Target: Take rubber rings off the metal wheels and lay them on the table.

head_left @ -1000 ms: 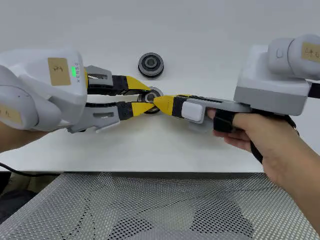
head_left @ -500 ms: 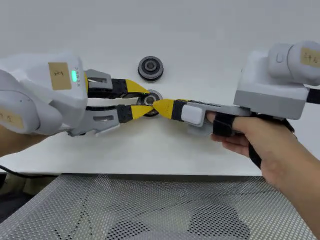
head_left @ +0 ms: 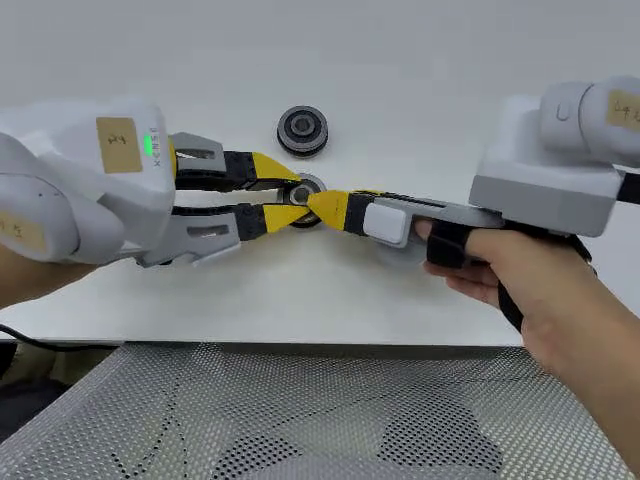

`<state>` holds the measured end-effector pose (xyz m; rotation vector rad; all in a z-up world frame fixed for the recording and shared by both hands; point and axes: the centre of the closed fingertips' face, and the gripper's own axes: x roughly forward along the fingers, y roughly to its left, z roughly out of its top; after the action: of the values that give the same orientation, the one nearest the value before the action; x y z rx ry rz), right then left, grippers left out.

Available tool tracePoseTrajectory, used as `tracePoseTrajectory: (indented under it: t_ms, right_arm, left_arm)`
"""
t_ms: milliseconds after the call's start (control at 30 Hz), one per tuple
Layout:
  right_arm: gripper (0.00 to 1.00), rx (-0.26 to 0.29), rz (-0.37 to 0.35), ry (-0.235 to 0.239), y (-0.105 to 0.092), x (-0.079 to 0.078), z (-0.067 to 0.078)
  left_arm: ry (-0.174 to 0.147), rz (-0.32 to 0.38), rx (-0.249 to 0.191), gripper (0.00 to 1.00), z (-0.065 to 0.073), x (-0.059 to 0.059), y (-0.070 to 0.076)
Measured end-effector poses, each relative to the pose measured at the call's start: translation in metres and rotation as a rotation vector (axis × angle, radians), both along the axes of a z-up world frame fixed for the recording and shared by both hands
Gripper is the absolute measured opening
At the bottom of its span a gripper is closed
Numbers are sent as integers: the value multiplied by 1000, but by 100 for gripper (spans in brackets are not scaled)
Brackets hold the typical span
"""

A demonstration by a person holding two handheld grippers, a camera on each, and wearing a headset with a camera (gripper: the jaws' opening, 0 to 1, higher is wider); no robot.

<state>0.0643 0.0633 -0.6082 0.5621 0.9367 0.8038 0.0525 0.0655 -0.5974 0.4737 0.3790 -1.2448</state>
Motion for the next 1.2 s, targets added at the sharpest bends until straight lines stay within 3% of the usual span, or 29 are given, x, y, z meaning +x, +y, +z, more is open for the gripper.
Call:
tracePoseTrajectory:
  t_ms: [833, 1067, 1200]
  right_arm:
    - [24, -23, -7, 18, 4, 1, -1]
    - [23, -2, -2, 29, 5, 0, 1]
    - [20, 24, -14, 63, 2, -1, 0]
  left_arm:
    - [-7, -7, 7, 13, -1, 0, 0]
    - [-7, -10, 7, 13, -1, 0, 0]
    - [-7, -9, 6, 13, -1, 0, 0]
